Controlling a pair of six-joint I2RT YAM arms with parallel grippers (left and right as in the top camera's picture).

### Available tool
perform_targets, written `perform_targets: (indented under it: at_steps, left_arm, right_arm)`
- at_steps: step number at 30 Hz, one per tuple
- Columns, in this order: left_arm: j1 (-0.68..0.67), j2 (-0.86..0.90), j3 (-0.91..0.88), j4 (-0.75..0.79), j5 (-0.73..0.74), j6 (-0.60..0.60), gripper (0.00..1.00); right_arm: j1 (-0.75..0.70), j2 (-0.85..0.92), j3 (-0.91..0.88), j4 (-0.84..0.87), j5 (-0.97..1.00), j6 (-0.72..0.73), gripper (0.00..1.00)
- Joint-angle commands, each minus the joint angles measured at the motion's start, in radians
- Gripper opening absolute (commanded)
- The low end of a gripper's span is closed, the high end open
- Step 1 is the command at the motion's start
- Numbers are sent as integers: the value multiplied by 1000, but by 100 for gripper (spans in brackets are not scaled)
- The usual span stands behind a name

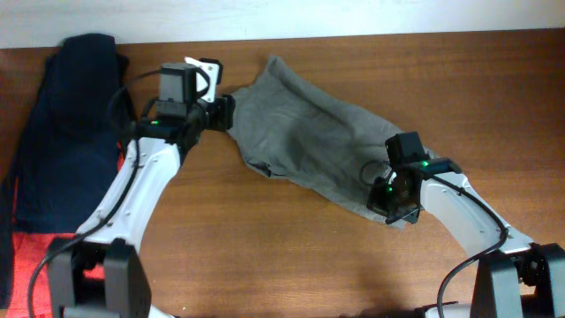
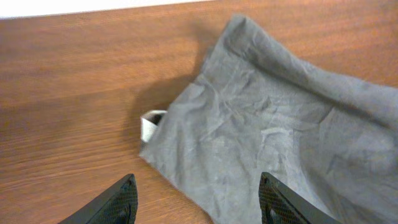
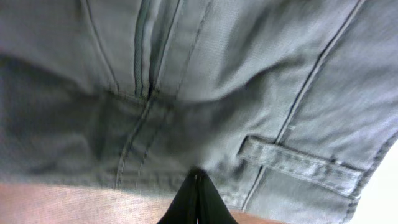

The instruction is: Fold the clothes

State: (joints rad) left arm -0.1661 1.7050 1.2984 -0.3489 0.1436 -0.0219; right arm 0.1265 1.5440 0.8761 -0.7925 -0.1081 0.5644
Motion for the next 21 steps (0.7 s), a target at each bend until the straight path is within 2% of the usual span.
perform_targets:
  at_steps: [1, 7, 16, 17, 21]
  left_arm:
    - [8, -22, 10, -35, -19, 16, 62]
    - [8, -22, 10, -79, -20, 16, 63]
    - [7, -22, 10, -80, -20, 16, 64]
    - [7, -22, 10, -80, -19, 16, 70]
    - [7, -21, 10, -85, -19, 16, 74]
  right_arm:
    - [2, 10, -9, 53, 91, 49, 5]
    - [-17, 132, -9, 136, 127, 66, 5]
    - [-132, 253, -9, 261, 113, 37, 5]
    - [-152, 258, -9, 287, 119, 24, 6]
    - [-223, 264, -8, 412, 121, -46, 11]
